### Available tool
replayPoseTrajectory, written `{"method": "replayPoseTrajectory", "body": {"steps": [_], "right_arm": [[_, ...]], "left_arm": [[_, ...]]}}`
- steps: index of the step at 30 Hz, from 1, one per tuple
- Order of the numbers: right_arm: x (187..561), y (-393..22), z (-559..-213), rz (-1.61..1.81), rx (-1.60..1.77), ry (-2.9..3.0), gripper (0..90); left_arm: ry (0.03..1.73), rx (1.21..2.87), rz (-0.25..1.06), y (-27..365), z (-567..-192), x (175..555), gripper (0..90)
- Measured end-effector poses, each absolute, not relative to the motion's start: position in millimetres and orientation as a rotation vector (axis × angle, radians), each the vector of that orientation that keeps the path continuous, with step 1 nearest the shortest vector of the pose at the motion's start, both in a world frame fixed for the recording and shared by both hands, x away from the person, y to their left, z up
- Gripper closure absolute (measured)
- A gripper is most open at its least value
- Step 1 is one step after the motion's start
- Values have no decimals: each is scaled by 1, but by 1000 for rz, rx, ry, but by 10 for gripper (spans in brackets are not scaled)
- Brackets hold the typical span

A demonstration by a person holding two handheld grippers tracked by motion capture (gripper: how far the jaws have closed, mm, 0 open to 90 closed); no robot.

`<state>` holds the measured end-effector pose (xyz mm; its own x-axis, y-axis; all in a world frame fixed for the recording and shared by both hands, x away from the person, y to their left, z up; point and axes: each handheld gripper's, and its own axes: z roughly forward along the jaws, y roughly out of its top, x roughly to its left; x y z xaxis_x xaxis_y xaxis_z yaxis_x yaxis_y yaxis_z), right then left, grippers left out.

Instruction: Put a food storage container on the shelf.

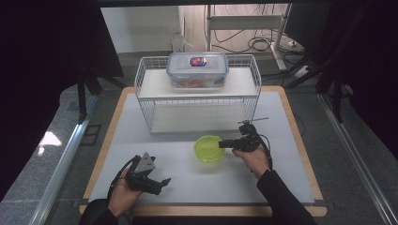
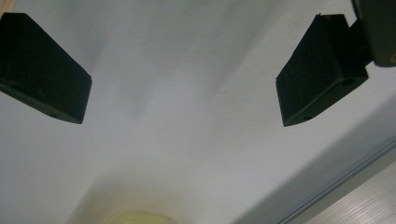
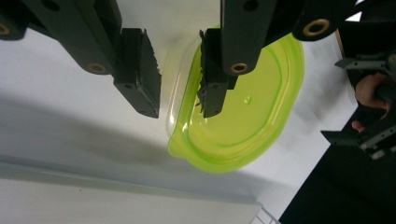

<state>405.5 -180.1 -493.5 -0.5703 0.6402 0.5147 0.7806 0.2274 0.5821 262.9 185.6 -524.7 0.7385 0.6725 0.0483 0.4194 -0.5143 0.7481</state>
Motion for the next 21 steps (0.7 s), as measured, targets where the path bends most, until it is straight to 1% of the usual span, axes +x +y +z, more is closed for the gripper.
{"method": "replayPoseTrajectory", "body": {"steps": [1,2,3,4,21], "right_arm": [[409,-180,-495,-1263,-1362,-2306,713],[409,-180,-495,-1263,-1362,-2306,713],[412,-181,-497,-1260,-1351,-2243,776],[412,-181,-497,-1257,-1346,-2234,799],[405,-175,-485,-1306,-1302,-2187,828]], "left_arm": [[819,2187,432,186,-525,263,35],[819,2187,432,186,-525,263,35],[819,2184,433,186,-525,263,35],[819,2184,433,186,-525,263,35],[818,2185,434,186,-525,263,36]]}}
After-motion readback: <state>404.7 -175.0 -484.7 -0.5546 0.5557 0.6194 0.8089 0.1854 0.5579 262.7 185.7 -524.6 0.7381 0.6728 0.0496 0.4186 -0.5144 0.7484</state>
